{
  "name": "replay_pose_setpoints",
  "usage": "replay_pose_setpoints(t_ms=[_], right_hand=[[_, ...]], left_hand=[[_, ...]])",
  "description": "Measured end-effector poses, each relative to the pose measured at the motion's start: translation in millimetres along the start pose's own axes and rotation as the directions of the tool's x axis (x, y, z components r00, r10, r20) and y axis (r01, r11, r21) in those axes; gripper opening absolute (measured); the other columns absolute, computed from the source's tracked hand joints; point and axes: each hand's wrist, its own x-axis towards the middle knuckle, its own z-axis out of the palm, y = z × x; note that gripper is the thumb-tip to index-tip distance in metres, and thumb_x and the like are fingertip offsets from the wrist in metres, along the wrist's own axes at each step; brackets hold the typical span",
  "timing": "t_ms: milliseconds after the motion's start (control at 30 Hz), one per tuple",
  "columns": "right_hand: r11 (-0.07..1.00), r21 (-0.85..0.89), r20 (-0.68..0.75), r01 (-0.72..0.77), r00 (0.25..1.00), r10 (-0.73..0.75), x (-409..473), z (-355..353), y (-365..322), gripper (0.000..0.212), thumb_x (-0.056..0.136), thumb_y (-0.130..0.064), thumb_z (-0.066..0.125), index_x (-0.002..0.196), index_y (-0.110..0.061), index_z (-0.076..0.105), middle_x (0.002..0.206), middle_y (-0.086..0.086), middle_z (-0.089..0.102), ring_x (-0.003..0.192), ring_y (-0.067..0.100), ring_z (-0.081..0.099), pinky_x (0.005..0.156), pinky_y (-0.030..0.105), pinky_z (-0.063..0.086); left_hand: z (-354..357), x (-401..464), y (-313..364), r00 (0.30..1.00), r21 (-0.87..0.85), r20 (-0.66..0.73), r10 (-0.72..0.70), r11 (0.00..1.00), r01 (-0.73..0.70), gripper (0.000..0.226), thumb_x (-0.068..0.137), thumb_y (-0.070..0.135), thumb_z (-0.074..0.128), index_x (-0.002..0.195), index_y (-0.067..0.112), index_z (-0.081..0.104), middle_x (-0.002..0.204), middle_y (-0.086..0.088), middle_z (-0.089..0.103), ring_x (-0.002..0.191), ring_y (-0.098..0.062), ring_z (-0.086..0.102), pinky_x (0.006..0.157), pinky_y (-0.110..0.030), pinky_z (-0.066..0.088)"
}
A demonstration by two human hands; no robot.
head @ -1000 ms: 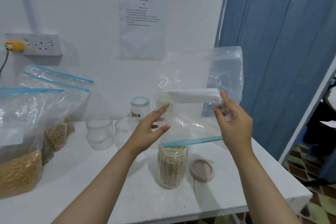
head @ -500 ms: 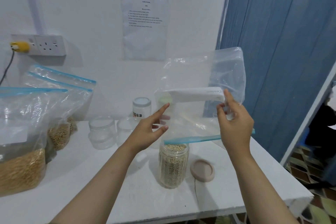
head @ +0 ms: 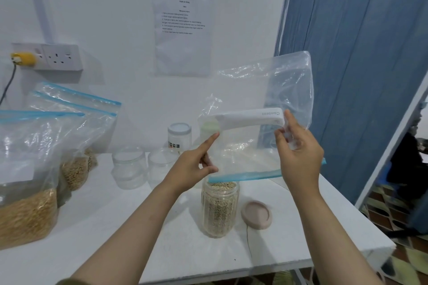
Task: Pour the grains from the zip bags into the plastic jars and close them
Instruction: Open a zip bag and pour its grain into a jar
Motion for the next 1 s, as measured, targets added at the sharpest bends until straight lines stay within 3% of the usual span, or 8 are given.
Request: replay_pose_setpoints(t_ms=[133,333,467,667,833,933,1000], right_hand=[[1.0,0.008,0.008,0.013,1.0,-0.013,-2.9,2.4,-2.5,0.05,0.093,-0.004,0.065,0.133,-0.031,0.052,0.092,-0.016,0.06,0.082,-0.004,0.055,0.084,0.018,0.049],[1.0,0.007,0.01,0.006,1.0,-0.006,-5.6,6.5,-6.2,0.05,0.093,-0.005,0.065,0.135,-0.03,0.051,0.095,-0.02,0.058,0.084,-0.007,0.056,0.083,0.009,0.045],[1.0,-0.008,0.002,0.019,1.0,-0.018,-5.7,9.7,-9.2,0.051,0.093,-0.004,0.065,0.135,-0.028,0.051,0.095,-0.017,0.059,0.083,-0.007,0.055,0.083,0.009,0.044],[1.0,-0.005,-0.015,0.024,1.0,-0.024,-2.5,10.0,-11.2,0.049,0.093,-0.004,0.065,0.135,-0.027,0.053,0.094,-0.018,0.059,0.085,-0.006,0.055,0.086,0.015,0.046],[1.0,-0.005,-0.017,0.028,0.999,-0.028,-3.4,10.6,-13.3,0.047,0.094,-0.003,0.064,0.136,-0.021,0.055,0.097,-0.019,0.059,0.086,-0.007,0.056,0.085,0.009,0.043],[1.0,-0.012,-0.017,0.019,1.0,-0.019,-3.5,9.5,-8.4,0.048,0.094,-0.004,0.064,0.136,-0.023,0.054,0.097,-0.02,0.059,0.086,-0.006,0.056,0.086,0.009,0.043],[0.999,-0.036,-0.014,0.011,1.0,-0.011,-4.2,8.1,-2.1,0.047,0.094,-0.005,0.064,0.136,-0.025,0.055,0.096,-0.019,0.059,0.086,-0.006,0.055,0.086,0.01,0.043]], left_hand=[[0.8,-1.9,-2.5,1.0,0.001,0.013,-0.002,1.0,0.002,0.086,0.087,0.013,0.073,0.142,0.06,0.026,0.079,0.007,0.064,0.083,-0.009,0.064,0.093,-0.025,0.051],[-4.3,-8.1,-5.0,0.998,0.06,0.054,0.036,0.997,-0.039,0.08,0.095,-0.004,0.05,0.145,0.053,0.021,0.095,0.012,0.068,0.088,-0.003,0.068,0.093,-0.023,0.051],[-2.6,-8.7,-5.0,0.994,0.02,0.1,0.035,0.999,-0.038,0.085,0.093,-0.005,0.048,0.147,0.053,0.018,0.103,0.014,0.068,0.095,-0.003,0.067,0.094,-0.024,0.052],[-4.8,-6.9,-4.9,0.994,-0.039,0.106,0.031,0.999,-0.027,0.091,0.09,0.007,0.064,0.147,0.058,0.016,0.101,0.016,0.06,0.09,-0.009,0.067,0.084,-0.016,0.05],[-2.8,-1.6,-6.8,0.998,0.001,0.042,0.04,0.999,-0.04,0.095,0.085,0.013,0.075,0.144,0.061,0.018,0.096,0.011,0.054,0.076,-0.008,0.055,0.083,-0.017,0.048],[1.6,-2.3,-7.7,0.999,0.001,0.01,0.049,0.999,-0.049,0.093,0.083,0.027,0.078,0.147,0.057,0.017,0.105,0.012,0.052,0.083,-0.009,0.054,0.085,-0.012,0.042],[4.6,-3.9,-4.7,0.999,0.011,-0.023,0.046,0.999,-0.046,0.085,0.086,0.043,0.071,0.148,0.055,0.015,0.119,0.016,0.048,0.099,-0.004,0.053,0.089,-0.005,0.036]])
